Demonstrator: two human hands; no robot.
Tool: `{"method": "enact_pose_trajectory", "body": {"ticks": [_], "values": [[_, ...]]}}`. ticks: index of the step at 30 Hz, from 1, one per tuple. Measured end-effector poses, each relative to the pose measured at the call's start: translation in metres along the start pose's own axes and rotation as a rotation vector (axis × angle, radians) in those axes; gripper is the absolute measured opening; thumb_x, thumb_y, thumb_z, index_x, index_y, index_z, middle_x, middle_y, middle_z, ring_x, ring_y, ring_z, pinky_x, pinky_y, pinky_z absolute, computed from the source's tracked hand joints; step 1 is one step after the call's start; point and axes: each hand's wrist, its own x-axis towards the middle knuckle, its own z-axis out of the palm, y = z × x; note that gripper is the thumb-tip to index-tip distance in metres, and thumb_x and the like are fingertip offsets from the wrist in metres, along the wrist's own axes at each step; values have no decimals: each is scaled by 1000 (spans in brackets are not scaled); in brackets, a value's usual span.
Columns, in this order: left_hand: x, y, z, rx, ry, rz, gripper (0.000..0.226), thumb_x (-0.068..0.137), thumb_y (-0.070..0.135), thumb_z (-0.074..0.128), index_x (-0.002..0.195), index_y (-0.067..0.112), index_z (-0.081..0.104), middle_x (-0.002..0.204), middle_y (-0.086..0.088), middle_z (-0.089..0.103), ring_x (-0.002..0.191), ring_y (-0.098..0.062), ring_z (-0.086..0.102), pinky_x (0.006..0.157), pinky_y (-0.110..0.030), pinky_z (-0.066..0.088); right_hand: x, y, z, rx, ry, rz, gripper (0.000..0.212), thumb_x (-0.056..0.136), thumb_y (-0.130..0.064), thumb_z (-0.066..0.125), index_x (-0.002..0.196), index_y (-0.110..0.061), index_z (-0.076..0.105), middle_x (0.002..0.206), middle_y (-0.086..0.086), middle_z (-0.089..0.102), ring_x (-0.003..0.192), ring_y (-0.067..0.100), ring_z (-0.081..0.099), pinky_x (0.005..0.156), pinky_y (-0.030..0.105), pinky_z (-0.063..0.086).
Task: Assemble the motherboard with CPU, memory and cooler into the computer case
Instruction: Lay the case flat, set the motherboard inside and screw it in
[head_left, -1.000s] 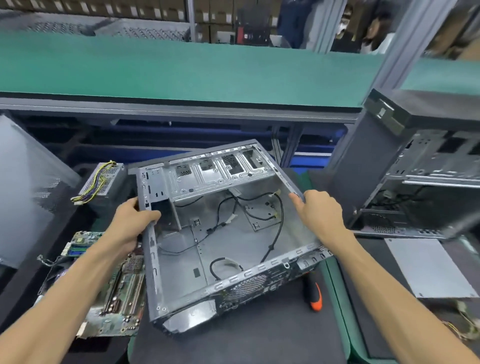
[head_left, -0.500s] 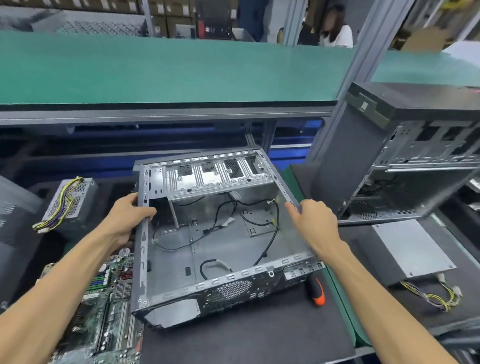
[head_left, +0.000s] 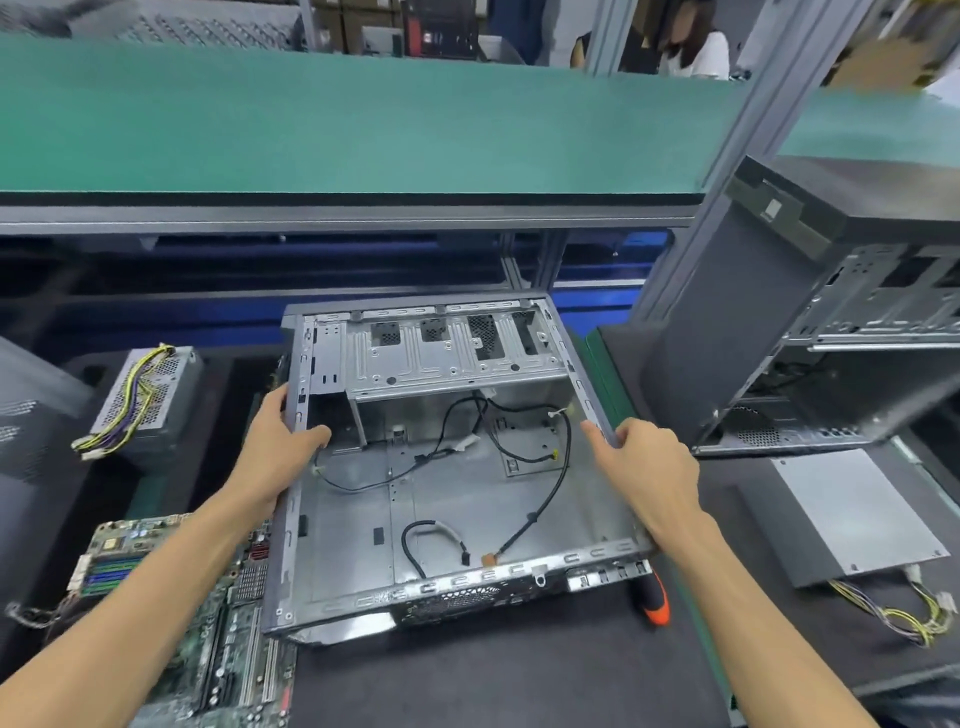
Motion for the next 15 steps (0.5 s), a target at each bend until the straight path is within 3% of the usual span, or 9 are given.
{"method": "enact_pose_trajectory", "body": {"ticks": [2,5,8,12,15], "values": [[-9,-5,2,50,5,40,69,86,1,65,144,32,41,102,11,64,88,-14,64,68,-24,46,8,-5,-3,43,-78,-14,43,95,-59,51,97,-17,57,83,-1,66,79,29,64,66,35,43],[-12,-1,1,104,7,87,70,86,-5,56,143,35,44,103,3,67,90,-24,64,68,-27,49,22,-19,-7,156,-319,-69,35,97,-30,55,128,-18,43,101,10,65,86,35,61,70,37,47],[-14,2,2,154,45,115,67,86,-5,52,141,33,48,101,3,68,84,-21,64,64,-29,48,24,-25,-6,140,-339,-125,27,97,-10,47,123,-8,42,105,20,62,85,38,59,73,41,50],[-14,4,5,179,47,129,64,87,-2,54,140,34,49,101,16,65,89,-13,64,64,-25,46,17,-18,-3,97,-249,-141,22,97,-4,44,119,-3,44,91,16,61,75,35,53,64,40,43],[-16,8,15,219,35,118,63,88,0,53,141,32,47,107,10,66,94,-20,65,70,-32,50,18,-7,-5,100,-266,-120,21,97,-5,43,119,-4,45,92,16,62,78,37,57,68,42,49]]}}
